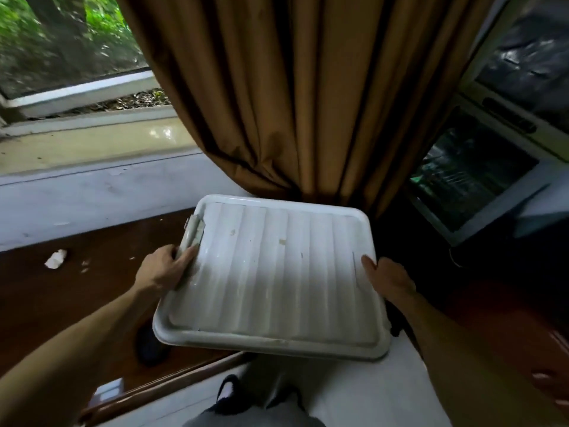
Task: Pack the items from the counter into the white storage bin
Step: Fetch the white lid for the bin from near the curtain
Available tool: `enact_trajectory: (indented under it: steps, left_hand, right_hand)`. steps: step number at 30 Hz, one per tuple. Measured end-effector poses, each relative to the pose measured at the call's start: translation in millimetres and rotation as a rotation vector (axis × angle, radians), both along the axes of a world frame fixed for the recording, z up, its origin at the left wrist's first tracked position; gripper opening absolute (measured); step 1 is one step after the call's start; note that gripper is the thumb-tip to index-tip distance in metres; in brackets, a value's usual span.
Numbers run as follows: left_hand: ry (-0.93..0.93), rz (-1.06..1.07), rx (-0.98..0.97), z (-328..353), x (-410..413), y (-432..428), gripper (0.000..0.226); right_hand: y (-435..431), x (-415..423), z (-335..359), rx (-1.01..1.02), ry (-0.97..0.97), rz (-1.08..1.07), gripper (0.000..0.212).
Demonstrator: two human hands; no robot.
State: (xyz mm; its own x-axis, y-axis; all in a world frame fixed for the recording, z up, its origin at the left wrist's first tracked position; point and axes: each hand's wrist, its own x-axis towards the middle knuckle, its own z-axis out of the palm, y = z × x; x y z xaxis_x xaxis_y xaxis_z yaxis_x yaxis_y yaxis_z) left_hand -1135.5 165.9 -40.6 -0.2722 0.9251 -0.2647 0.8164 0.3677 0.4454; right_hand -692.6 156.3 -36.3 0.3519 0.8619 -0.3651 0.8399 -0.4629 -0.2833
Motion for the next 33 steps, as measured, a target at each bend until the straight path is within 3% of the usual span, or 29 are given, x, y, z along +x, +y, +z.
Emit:
enact_trajectory:
  steps: [11,17,23,33]
  left_hand:
    - [-0.087,-0.184,-0.031,-12,71,85,0.056]
    - [-0.063,-0.292,-0.017,-25,74,141,0.074]
    - [0.03,-0.42,-0.009,-33,94,194,0.065]
    - [0.028,-0.557,-0.033,-61,125,246,0.062]
  right_hand:
    - [-2,62,-12,-0.084,0.047,-0.21,0.061]
    - [5,57,-18,-0.091,0.057,-0.33,0.056]
    - [0,52,-51,-0.063,0.239,-0.574,0.059]
    - [-26,42,-81,-0.139,0.277,-0.712,0.057]
